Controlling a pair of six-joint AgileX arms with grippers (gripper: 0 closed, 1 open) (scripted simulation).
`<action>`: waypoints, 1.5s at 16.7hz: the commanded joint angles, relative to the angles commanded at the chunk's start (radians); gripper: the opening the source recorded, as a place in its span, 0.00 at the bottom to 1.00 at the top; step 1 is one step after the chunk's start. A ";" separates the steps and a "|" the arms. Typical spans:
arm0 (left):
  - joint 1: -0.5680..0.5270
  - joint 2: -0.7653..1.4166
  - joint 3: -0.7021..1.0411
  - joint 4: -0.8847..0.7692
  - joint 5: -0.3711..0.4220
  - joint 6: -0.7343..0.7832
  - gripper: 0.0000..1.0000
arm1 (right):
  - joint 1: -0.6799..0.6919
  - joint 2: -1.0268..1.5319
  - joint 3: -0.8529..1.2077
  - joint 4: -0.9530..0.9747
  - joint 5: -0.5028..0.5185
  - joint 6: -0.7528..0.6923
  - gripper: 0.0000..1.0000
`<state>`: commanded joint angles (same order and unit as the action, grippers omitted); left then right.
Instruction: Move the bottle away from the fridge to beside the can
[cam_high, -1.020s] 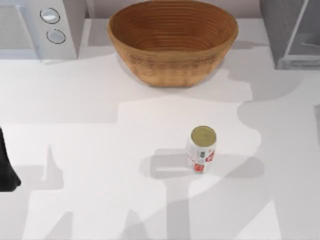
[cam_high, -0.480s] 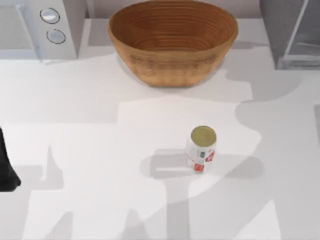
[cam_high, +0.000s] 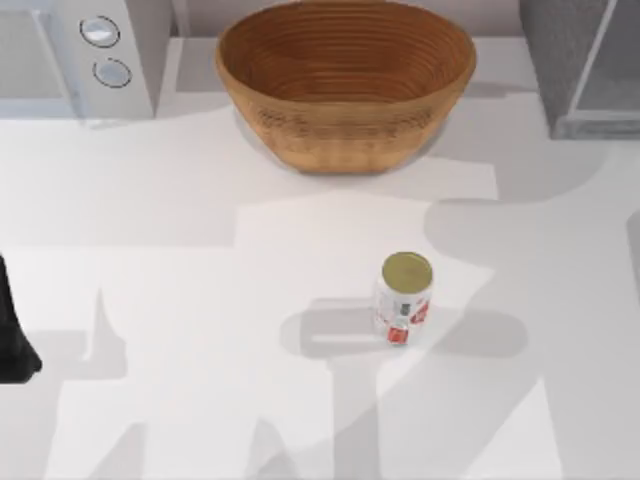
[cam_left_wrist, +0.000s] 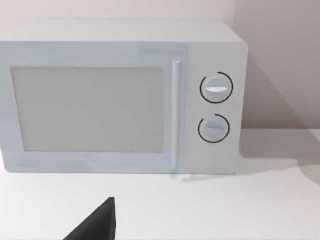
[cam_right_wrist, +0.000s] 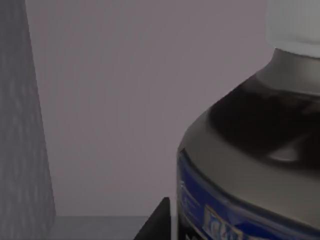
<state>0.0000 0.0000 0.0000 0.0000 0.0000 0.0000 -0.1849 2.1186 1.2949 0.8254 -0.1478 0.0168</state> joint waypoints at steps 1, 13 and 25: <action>0.000 0.000 0.000 0.000 0.000 0.000 1.00 | 0.000 0.000 0.000 0.000 0.000 0.000 0.00; 0.000 0.000 0.000 0.000 0.000 0.000 1.00 | -0.053 -0.326 -0.501 0.146 -0.060 0.004 0.00; 0.000 0.000 0.000 0.000 0.000 0.000 1.00 | 0.003 -0.404 -0.661 0.258 -0.008 0.006 0.00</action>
<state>0.0000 0.0000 0.0000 0.0000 0.0000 0.0000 -0.1819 1.7148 0.6337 1.0833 -0.1560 0.0229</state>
